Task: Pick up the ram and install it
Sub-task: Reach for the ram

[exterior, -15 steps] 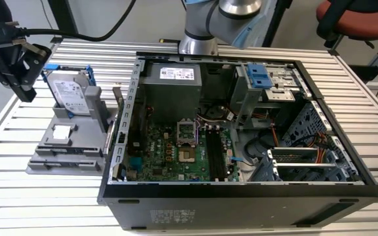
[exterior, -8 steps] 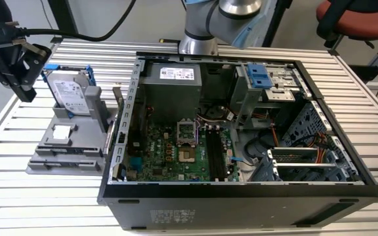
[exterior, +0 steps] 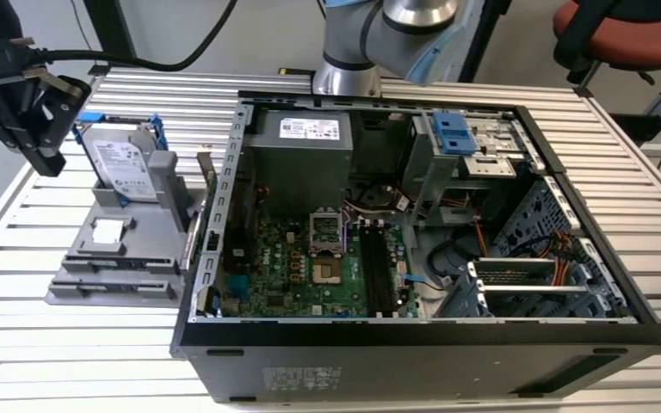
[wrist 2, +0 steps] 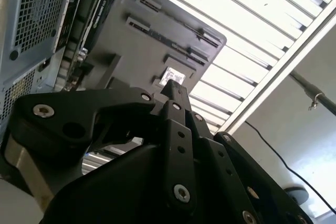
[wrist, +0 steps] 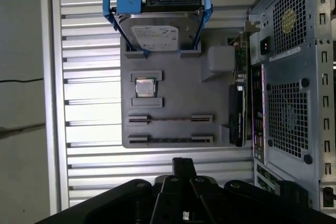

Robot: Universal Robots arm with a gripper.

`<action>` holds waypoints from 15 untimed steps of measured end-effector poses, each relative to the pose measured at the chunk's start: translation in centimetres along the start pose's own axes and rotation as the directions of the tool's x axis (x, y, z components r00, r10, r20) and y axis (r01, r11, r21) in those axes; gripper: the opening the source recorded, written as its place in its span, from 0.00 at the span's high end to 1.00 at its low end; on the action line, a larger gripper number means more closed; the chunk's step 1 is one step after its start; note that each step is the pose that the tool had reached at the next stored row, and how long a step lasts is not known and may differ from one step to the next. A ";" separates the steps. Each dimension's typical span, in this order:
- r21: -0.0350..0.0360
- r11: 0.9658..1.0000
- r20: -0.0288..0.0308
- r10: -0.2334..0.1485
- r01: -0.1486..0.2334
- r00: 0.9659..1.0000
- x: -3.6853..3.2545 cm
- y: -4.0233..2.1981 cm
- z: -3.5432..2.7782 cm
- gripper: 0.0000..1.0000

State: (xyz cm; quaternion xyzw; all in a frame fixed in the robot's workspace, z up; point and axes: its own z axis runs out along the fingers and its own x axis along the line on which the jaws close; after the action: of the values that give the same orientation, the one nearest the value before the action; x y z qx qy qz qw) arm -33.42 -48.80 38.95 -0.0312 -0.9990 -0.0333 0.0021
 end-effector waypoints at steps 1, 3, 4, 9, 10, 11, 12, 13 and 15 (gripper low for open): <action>-0.002 1.000 0.001 0.000 0.000 1.000 0.00 0.00 0.00 1.00; -0.002 1.000 0.000 -0.004 0.004 1.000 0.00 0.00 0.00 1.00; -0.002 1.000 0.000 -0.011 0.011 1.000 0.00 0.00 0.01 1.00; -0.002 0.995 -0.006 -0.095 0.095 0.995 0.00 0.00 0.00 1.00; -0.002 0.994 -0.007 -0.113 0.113 0.994 0.00 0.00 0.01 1.00; -0.002 0.991 -0.008 -0.131 0.131 0.991 0.00 0.00 0.01 1.00; -0.002 0.989 -0.009 -0.149 0.149 0.989 0.00 0.00 0.01 1.00; -0.002 0.986 -0.010 -0.167 0.167 0.986 0.00 0.00 0.01 1.00; -0.002 0.979 -0.013 -0.203 0.203 0.979 0.00 0.00 0.01 1.00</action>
State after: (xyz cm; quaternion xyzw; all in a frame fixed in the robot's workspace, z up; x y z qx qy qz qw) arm -33.42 -48.80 38.94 0.0710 -0.9969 -0.0336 0.0052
